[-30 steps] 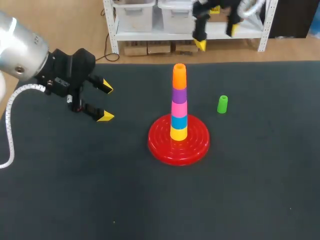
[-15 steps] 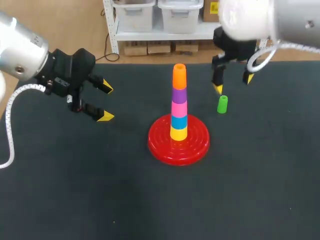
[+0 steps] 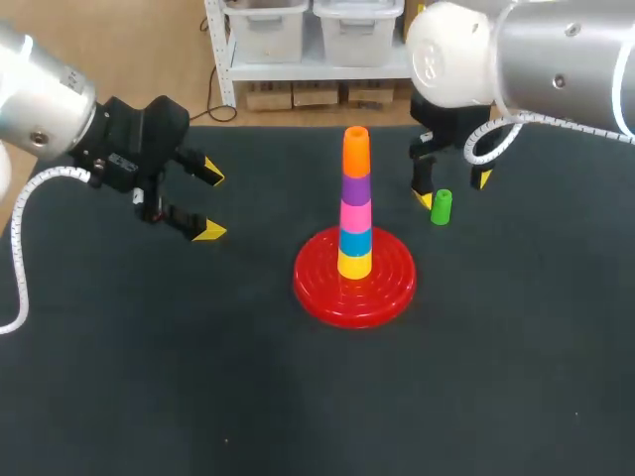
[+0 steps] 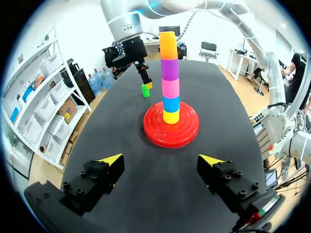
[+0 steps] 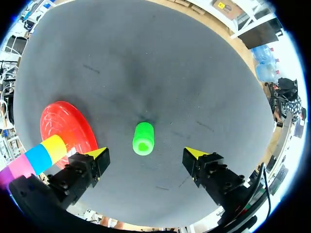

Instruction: Pick up and stack the cylinders on the red base in this order: pink,purple,orange,green

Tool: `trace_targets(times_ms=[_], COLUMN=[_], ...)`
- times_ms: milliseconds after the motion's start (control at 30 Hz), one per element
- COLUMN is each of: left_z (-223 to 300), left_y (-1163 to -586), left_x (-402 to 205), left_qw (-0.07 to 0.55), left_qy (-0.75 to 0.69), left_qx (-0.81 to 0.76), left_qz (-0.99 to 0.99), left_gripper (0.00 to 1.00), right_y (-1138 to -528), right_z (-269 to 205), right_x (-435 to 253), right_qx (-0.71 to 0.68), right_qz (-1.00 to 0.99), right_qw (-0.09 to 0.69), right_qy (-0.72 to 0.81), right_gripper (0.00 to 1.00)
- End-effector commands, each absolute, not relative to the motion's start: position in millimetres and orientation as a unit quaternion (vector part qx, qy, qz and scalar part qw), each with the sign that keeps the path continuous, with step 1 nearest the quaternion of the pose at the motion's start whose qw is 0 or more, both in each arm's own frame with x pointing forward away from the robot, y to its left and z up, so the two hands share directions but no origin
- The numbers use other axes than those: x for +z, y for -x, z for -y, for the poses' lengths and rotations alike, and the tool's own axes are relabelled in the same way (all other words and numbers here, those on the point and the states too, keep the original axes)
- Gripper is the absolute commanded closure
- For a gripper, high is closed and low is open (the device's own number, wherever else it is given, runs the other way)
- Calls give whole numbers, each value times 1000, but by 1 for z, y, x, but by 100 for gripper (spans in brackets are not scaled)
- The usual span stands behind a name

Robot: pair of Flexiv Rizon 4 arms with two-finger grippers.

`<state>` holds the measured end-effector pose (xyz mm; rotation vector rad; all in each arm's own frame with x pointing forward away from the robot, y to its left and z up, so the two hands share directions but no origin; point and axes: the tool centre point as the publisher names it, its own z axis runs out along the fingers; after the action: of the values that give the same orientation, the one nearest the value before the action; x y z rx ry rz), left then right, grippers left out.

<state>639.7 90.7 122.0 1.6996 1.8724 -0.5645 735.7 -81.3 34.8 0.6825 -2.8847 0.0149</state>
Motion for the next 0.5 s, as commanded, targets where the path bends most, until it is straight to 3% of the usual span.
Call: trace_targets(times_ms=[33,133,300,400,500], left_z=[-91,-91,-91,-91,-91], left_y=[-639,-639,-639,-639,-639], left_x=[122,122,122,122,122], left_qw=[273,273,273,273,273], left_qy=[-631,-631,-631,-631,-631], left_qx=[-209,-209,-209,-209,-209], left_qz=[-695,-695,-695,-695,-695], left_gripper=[0,0,0,0,0], right_y=[-737,-738,-740,-741,-742], right_z=[80,79,78,77,76], right_x=[33,30,28,27,25], right_qx=[4,3,1,-1,-2], right_qz=[969,970,970,970,970], right_qw=[88,91,94,94,94], right_qy=[-229,-227,-225,-223,-223], right_gripper=[0,2,38,51,52])
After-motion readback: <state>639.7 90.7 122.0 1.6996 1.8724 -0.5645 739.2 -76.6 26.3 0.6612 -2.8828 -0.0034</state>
